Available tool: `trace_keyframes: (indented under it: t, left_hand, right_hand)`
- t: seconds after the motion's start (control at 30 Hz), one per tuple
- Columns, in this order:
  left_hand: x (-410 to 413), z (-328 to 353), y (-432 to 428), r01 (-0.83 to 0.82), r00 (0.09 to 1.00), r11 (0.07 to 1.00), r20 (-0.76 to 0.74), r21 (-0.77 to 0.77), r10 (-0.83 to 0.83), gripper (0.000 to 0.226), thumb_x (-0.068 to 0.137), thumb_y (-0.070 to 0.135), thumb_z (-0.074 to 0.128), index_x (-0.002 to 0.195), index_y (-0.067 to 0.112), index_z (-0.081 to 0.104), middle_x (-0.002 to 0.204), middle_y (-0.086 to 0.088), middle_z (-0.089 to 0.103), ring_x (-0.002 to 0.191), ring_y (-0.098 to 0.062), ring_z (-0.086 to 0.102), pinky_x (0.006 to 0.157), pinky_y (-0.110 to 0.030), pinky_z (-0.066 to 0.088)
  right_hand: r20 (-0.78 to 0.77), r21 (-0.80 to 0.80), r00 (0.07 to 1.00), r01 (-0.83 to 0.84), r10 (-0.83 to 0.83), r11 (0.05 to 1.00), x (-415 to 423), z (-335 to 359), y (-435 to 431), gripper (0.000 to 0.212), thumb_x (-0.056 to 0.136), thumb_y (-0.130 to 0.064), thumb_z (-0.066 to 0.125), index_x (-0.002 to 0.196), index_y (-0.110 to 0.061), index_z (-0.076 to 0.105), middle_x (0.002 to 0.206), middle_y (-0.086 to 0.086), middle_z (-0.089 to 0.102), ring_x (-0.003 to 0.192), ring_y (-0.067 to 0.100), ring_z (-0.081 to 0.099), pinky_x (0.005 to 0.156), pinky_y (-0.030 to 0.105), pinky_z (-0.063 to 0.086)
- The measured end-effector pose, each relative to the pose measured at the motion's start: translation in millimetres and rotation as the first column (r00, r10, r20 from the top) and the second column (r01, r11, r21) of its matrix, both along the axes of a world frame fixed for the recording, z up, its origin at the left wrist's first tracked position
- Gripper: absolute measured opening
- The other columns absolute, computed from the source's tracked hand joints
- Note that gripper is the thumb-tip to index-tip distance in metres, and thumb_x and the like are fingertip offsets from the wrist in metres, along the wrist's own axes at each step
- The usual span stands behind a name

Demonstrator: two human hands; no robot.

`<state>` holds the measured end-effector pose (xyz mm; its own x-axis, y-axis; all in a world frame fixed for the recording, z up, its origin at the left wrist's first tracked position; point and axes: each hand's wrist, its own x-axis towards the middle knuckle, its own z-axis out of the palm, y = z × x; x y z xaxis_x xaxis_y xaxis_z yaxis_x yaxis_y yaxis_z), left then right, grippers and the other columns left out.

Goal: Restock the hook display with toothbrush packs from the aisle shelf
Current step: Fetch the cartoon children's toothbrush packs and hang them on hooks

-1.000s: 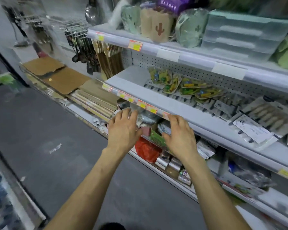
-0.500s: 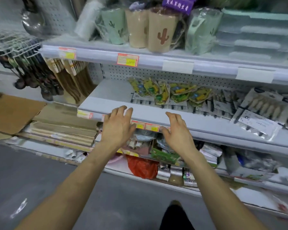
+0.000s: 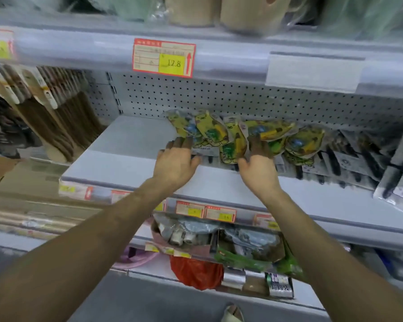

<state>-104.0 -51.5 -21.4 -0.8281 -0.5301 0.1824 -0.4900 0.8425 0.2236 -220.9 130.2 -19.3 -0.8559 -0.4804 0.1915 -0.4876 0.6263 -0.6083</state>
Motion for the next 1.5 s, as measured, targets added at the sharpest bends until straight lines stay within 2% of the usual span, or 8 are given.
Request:
trace_keyframes:
  t: [0.13,0.43,0.67,0.87,1.03,1.17,1.33,1.5]
  left_hand:
    - [-41,-12,-11,-0.044,0.996,0.992,-0.066,0.116,0.052,0.061,0.105,0.047,0.049,0.155,0.013,0.038,0.144,-0.017,0.052,0.129,-0.039,0.051,0.100,-0.050,0.047]
    - [-101,-35,-33,-0.151,0.978,0.988,-0.144,0.015,0.152,0.089,0.091,0.074,0.054,0.157,0.018,0.033,0.154,-0.008,0.042,0.145,-0.031,0.032,0.112,-0.050,0.026]
    - [-107,-35,-41,-0.101,0.984,0.978,-0.127,0.184,0.125,0.101,0.081,0.079,0.063,0.160,0.027,0.026,0.166,0.001,0.029,0.157,-0.024,0.013,0.125,-0.059,0.005]
    - [-113,-23,-33,-0.084,0.988,0.936,-0.090,0.343,0.122,0.111,0.077,0.068,0.077,0.163,0.031,0.018,0.169,0.000,0.020,0.160,-0.020,0.003,0.127,-0.059,-0.001]
    - [-113,-20,-31,-0.063,0.997,0.944,-0.026,0.324,0.075,0.112,0.076,0.072,0.076,0.163,0.032,0.018,0.170,0.002,0.016,0.160,-0.022,-0.001,0.126,-0.062,0.000]
    - [-115,-24,-33,-0.077,0.996,0.938,0.067,0.337,0.058,0.120,0.073,0.080,0.072,0.164,0.031,0.013,0.174,-0.002,-0.002,0.160,-0.027,-0.016,0.126,-0.062,-0.005]
    - [-117,-20,-33,-0.070,0.996,0.927,0.080,0.367,0.044,0.120,0.071,0.077,0.076,0.164,0.035,0.014,0.174,0.000,-0.005,0.160,-0.027,-0.017,0.127,-0.062,-0.004]
    - [-116,-18,-33,-0.054,0.998,0.903,0.039,0.426,0.041,0.112,0.071,0.067,0.083,0.160,0.035,0.024,0.174,0.000,-0.002,0.160,-0.026,-0.018,0.127,-0.060,-0.003]
  right_hand:
    - [-0.053,0.030,0.999,0.007,-0.006,1.000,-21,-12,-25,0.050,0.100,-0.019,0.061,0.143,0.001,0.047,0.137,0.029,0.049,0.115,0.047,0.055,0.088,0.050,0.050]
    - [-0.023,-0.117,0.998,0.058,-0.061,0.991,-48,-38,-58,0.057,0.096,-0.015,0.069,0.146,-0.003,0.044,0.148,0.020,0.039,0.121,0.042,0.054,0.082,0.033,0.036]
    - [0.114,-0.270,0.992,0.087,-0.058,0.959,-58,-45,-48,0.066,0.091,0.001,0.066,0.152,-0.010,0.042,0.150,0.015,0.044,0.137,0.034,0.046,0.112,0.042,0.043]
    - [0.242,-0.466,0.970,0.142,-0.028,0.873,-60,-55,-39,0.070,0.076,-0.013,0.060,0.144,-0.027,0.048,0.133,0.006,0.061,0.121,0.025,0.062,0.102,0.050,0.055]
    - [0.253,-0.549,0.967,0.165,-0.024,0.819,-50,-52,-27,0.062,0.084,-0.006,0.059,0.141,-0.029,0.049,0.131,0.002,0.063,0.119,0.021,0.065,0.100,0.048,0.057]
    - [0.247,-0.599,0.968,0.185,-0.040,0.779,-47,-57,-20,0.061,0.093,-0.001,0.064,0.129,-0.048,0.047,0.128,-0.003,0.065,0.117,0.017,0.066,0.098,0.047,0.058]
    - [0.232,-0.611,0.972,0.183,-0.047,0.770,-43,-59,-21,0.071,0.091,-0.001,0.064,0.122,-0.063,0.047,0.129,-0.003,0.064,0.119,0.019,0.065,0.099,0.050,0.057]
    - [0.224,-0.617,0.974,0.171,-0.036,0.768,-42,-63,-22,0.067,0.088,0.001,0.063,0.139,-0.039,0.047,0.133,0.001,0.062,0.122,0.022,0.064,0.101,0.050,0.057]
